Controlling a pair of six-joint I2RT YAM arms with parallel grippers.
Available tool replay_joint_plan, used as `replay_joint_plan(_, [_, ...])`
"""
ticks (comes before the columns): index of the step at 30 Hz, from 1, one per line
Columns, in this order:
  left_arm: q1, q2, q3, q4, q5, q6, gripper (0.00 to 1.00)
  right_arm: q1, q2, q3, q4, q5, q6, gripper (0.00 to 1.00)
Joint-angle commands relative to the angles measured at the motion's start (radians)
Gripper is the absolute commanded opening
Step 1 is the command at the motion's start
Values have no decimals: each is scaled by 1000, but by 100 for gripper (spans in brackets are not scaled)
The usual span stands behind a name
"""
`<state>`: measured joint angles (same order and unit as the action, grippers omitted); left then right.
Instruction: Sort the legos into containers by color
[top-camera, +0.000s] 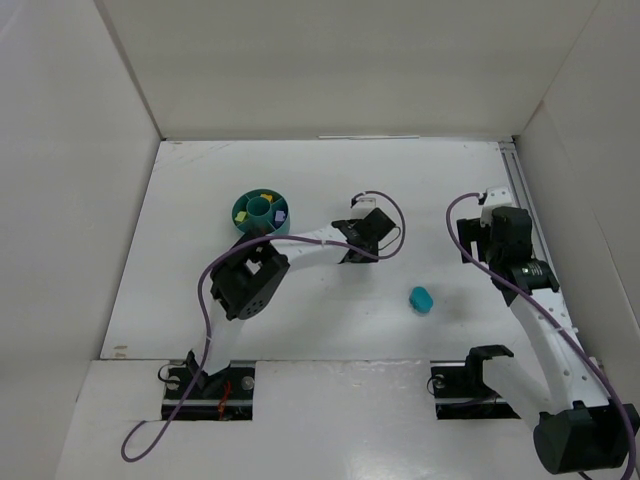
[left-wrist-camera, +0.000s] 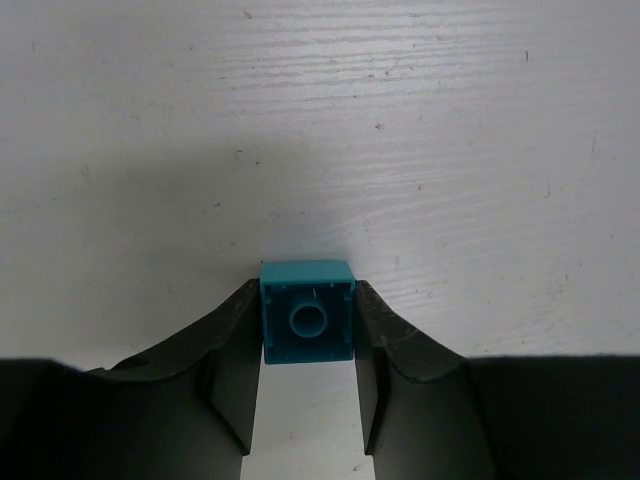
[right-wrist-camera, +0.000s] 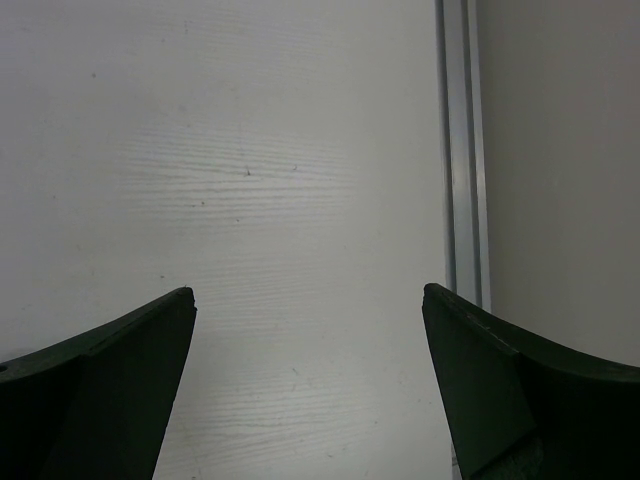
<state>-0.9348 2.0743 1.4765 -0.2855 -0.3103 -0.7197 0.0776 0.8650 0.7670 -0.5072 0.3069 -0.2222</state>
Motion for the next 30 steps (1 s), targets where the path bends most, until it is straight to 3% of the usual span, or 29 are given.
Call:
replay_joint_plan(1, [-4, -5, 30, -52, -35, -9, 26, -6, -15, -6, 44, -8, -12, 100])
replay_joint_plan(6, [-4, -57, 39, -72, -85, -9, 21, -6, -15, -15, 53, -28, -12, 100])
replay_joint_plan(10, [7, -190, 25, -99, -167, 0, 21, -6, -15, -15, 53, -49, -22, 100])
replay_joint_plan(20, [264, -581, -255, -61, -234, -11, 23, -6, -14, -34, 72, -81, -31, 100])
replay_joint_plan(30, [496, -602, -318, -3, -199, 12, 24, -15, 16, -34, 81, -81, -40, 100])
